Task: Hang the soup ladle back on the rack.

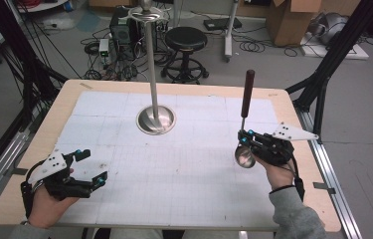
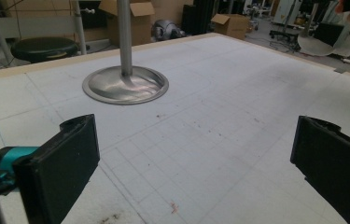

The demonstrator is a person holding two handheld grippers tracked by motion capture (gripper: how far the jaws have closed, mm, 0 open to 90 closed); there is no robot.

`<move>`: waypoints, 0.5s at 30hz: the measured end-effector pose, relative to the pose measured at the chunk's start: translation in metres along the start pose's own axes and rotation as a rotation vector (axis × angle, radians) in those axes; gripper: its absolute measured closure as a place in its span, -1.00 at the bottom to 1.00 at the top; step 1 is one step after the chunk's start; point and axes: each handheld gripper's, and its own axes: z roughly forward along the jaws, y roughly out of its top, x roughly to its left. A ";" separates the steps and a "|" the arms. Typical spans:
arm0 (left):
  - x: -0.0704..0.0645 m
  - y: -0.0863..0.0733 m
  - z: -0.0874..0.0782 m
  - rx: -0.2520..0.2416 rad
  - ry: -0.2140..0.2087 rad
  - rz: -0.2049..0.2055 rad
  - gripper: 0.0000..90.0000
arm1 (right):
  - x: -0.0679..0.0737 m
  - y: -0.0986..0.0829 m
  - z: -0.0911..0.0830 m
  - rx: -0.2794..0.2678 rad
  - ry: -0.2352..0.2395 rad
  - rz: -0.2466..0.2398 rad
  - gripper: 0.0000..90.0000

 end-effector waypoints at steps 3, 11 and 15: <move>0.002 0.000 -0.002 -0.001 0.014 0.001 -0.96 | 0.005 0.005 0.006 -0.003 0.001 -0.014 0.88; 0.008 -0.002 -0.010 -0.010 0.047 -0.013 -0.96 | 0.010 0.011 0.023 0.002 -0.023 -0.023 0.88; 0.007 -0.002 -0.010 -0.009 0.045 -0.009 -0.96 | 0.010 0.015 0.030 -0.004 -0.024 -0.026 0.88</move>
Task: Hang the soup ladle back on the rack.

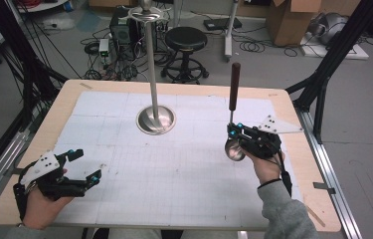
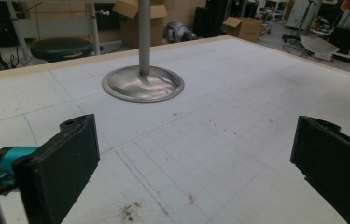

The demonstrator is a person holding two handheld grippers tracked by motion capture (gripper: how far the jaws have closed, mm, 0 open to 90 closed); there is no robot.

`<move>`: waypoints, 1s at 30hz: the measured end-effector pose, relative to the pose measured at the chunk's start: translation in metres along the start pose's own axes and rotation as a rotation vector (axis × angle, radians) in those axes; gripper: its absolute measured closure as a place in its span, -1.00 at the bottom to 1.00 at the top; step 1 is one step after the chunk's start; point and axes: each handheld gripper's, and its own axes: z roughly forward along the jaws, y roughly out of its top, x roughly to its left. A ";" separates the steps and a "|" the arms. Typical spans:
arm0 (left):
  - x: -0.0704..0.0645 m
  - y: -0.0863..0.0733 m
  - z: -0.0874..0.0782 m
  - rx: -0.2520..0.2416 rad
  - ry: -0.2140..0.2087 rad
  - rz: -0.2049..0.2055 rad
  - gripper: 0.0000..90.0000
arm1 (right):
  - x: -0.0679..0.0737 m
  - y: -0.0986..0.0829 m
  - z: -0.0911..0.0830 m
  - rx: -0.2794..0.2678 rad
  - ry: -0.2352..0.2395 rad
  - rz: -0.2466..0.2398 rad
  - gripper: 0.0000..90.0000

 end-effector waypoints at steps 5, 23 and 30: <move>-0.001 0.000 0.001 0.001 -0.008 0.001 -0.96 | -0.001 0.008 0.007 -0.010 0.010 -0.003 0.88; -0.001 0.000 0.002 0.005 -0.007 0.000 -0.96 | 0.002 0.061 0.027 -0.039 0.022 -0.025 0.88; -0.002 0.000 0.003 0.005 -0.012 -0.002 -0.96 | 0.007 0.072 0.044 -0.023 0.009 -0.038 0.88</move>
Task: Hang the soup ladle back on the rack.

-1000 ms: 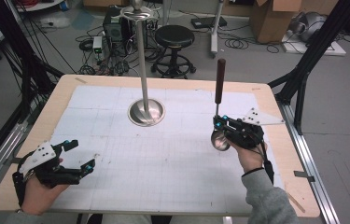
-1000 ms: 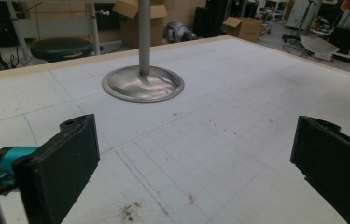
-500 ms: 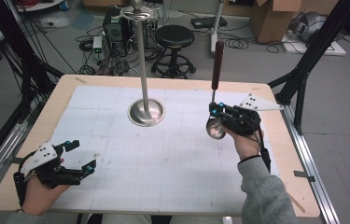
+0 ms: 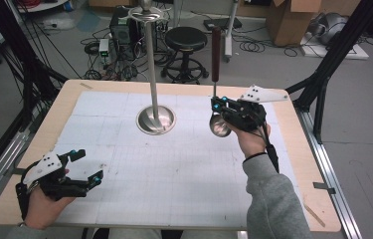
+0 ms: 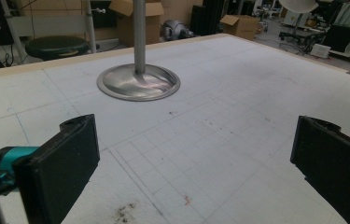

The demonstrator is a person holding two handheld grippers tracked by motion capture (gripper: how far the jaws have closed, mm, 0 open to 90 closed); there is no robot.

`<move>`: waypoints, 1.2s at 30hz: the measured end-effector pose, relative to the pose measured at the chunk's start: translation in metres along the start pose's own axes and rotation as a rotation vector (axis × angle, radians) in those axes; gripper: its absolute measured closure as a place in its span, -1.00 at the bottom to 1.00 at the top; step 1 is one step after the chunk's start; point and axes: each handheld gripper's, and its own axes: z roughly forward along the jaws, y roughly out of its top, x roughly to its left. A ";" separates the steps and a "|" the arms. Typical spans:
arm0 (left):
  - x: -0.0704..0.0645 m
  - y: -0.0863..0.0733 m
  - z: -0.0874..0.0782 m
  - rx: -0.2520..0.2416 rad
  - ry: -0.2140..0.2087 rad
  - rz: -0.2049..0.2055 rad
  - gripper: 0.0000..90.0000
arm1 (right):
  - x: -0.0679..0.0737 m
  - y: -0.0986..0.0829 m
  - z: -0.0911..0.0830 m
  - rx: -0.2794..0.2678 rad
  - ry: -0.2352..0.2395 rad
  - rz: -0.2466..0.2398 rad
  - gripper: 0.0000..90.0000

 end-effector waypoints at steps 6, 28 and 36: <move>0.000 -0.001 0.000 0.003 0.003 -0.002 -0.96 | -0.001 0.007 0.014 0.035 -0.025 0.007 0.88; -0.001 -0.002 -0.005 -0.002 0.016 -0.012 -0.96 | -0.004 0.017 0.054 0.082 -0.013 -0.002 0.88; -0.003 -0.003 -0.005 0.001 0.009 0.000 -0.96 | -0.008 0.025 0.065 0.093 -0.001 -0.026 0.88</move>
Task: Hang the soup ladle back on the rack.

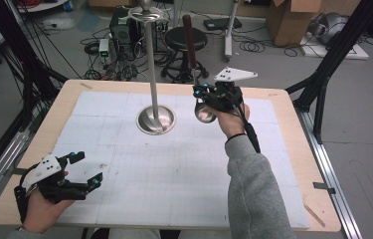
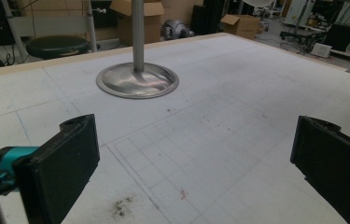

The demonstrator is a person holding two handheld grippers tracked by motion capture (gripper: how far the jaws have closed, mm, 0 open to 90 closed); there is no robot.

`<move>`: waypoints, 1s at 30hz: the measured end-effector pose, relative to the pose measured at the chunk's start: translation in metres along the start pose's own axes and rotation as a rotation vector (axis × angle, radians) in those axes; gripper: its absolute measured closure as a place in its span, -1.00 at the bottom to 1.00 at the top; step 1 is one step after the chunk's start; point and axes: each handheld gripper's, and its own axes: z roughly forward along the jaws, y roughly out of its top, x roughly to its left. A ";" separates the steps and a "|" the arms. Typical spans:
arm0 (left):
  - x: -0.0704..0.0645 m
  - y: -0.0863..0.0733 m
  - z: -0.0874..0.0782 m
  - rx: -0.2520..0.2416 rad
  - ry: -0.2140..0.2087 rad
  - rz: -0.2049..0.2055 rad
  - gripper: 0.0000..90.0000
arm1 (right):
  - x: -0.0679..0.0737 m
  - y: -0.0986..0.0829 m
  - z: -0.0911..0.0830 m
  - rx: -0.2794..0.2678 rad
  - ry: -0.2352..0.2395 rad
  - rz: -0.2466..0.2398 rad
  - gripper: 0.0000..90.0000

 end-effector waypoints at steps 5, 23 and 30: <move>0.002 -0.001 -0.002 0.001 0.016 -0.005 -0.96 | 0.000 0.005 0.008 0.007 0.004 -0.011 0.88; 0.005 -0.003 -0.007 -0.007 0.021 -0.031 -0.96 | -0.009 0.012 0.030 -0.002 0.037 0.002 0.88; 0.007 -0.004 -0.008 -0.002 0.029 -0.031 -0.96 | -0.010 0.010 0.035 0.009 0.036 0.013 0.88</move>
